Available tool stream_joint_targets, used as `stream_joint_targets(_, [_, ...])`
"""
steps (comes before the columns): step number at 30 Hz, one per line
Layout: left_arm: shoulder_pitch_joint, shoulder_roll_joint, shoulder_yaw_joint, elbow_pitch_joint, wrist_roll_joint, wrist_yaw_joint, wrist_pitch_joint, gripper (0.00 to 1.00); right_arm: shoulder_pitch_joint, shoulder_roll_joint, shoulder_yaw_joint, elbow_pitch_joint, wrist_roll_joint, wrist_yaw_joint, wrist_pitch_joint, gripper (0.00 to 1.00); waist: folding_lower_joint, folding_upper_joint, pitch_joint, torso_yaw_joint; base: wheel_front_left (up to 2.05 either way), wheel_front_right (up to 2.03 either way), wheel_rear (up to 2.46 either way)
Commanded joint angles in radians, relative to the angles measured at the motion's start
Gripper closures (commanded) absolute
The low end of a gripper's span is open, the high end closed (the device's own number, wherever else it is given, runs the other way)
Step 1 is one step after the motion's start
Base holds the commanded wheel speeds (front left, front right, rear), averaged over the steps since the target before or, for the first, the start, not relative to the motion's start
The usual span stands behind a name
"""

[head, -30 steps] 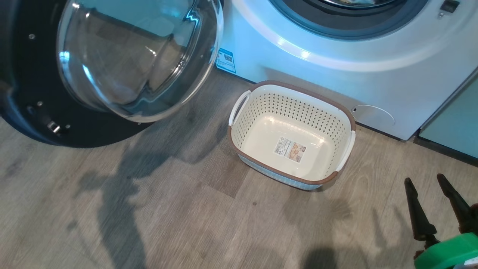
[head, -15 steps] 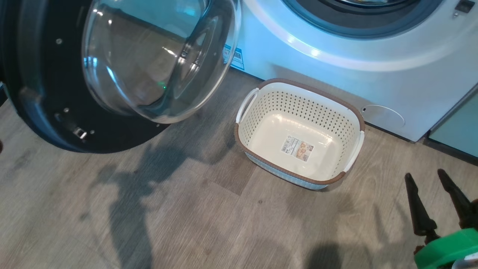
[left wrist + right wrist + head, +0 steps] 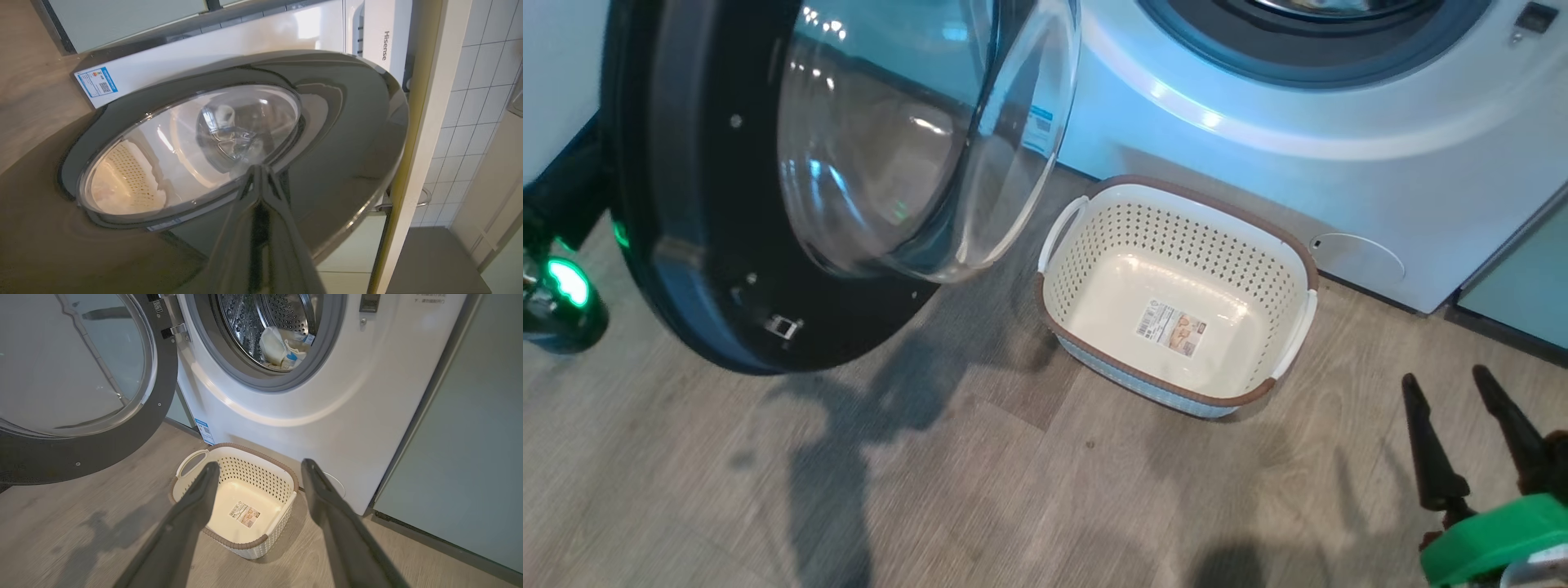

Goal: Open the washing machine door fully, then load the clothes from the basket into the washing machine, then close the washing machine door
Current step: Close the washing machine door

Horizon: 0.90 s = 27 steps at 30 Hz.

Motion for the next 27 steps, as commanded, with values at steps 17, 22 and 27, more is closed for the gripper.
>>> stream_joint_targets(17, [0.076, -0.008, -0.023, -0.186, -0.014, -0.012, 0.081, 1.00, -0.033, 0.042, 0.055, 0.055, 0.009, 0.001, -0.080, 0.00, 0.0000, 0.0000, -0.084, -0.105, 0.00, 0.00, 0.00])
stream_joint_targets(22, [0.082, -0.029, -0.030, -0.211, -0.019, -0.011, 0.082, 1.00, -0.036, 0.052, 0.058, 0.070, 0.010, 0.001, -0.096, 0.00, 0.0000, 0.0000, -0.091, -0.152, 0.00, 0.00, 0.00])
stream_joint_targets(27, [0.084, -0.043, -0.035, -0.227, -0.020, -0.010, 0.079, 1.00, -0.043, 0.059, 0.062, 0.081, 0.012, 0.001, -0.106, 0.00, 0.0000, 0.0000, -0.087, -0.196, 0.00, 0.00, 0.00])
